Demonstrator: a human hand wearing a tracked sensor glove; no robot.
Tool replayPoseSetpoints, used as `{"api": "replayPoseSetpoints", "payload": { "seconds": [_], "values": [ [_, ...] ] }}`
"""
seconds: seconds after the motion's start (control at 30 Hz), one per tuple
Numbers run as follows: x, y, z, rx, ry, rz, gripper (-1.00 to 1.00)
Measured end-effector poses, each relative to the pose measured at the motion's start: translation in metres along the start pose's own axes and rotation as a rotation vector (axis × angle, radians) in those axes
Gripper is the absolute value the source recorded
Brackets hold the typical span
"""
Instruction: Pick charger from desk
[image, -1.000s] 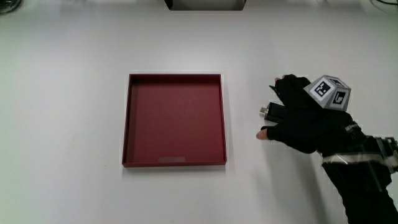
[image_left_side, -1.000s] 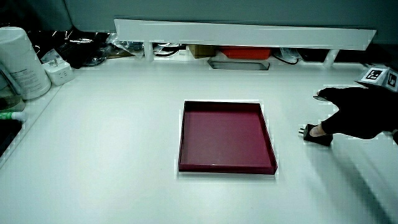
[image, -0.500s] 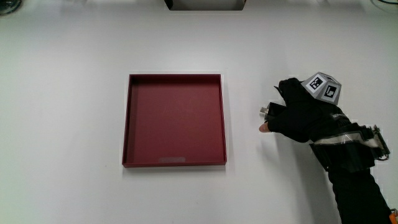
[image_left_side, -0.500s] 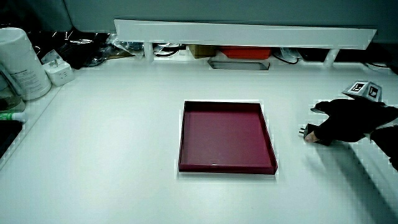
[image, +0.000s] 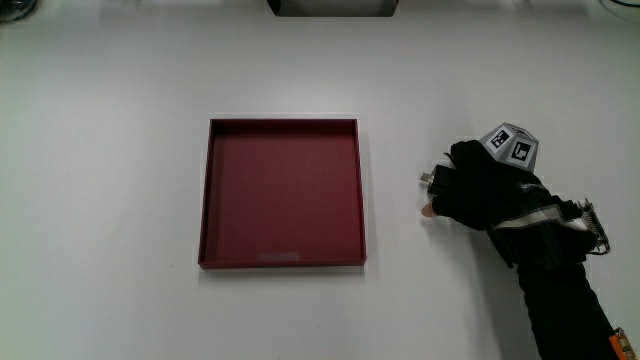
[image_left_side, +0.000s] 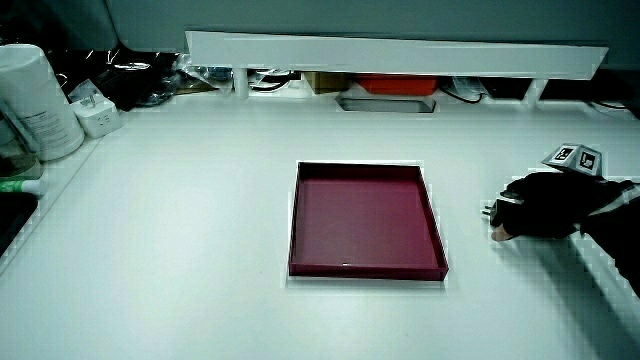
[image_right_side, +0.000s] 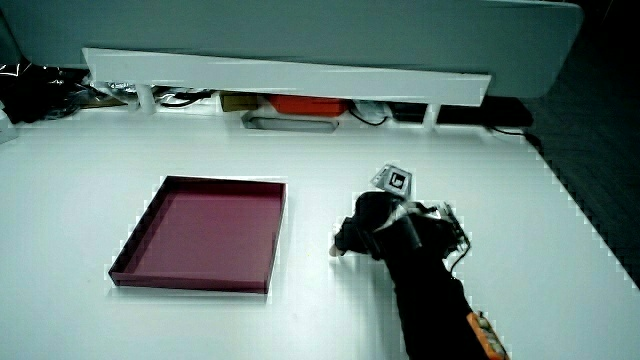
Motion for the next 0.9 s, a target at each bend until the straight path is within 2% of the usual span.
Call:
{"api": "replayPoseSetpoints", "payload": {
  "seconds": [0.17,0.27,0.33,0.43,0.63,0.67,0.77,0.9],
  "values": [
    [0.001,0.003,-0.003,-0.005,-0.005,-0.014,0.00],
    [0.001,0.002,-0.002,0.018,-0.011,-0.006,0.00],
    [0.001,0.002,-0.001,0.036,-0.020,-0.012,0.09],
    [-0.004,-0.001,0.001,0.068,-0.038,0.007,0.22],
    [-0.008,-0.004,0.003,0.120,-0.074,-0.006,0.48],
    [-0.011,-0.008,0.004,0.142,-0.080,0.011,0.52],
    [-0.009,-0.005,0.003,0.145,-0.094,-0.007,0.65],
    [-0.009,-0.005,0.003,0.139,-0.089,0.010,0.83]
  ]
}}
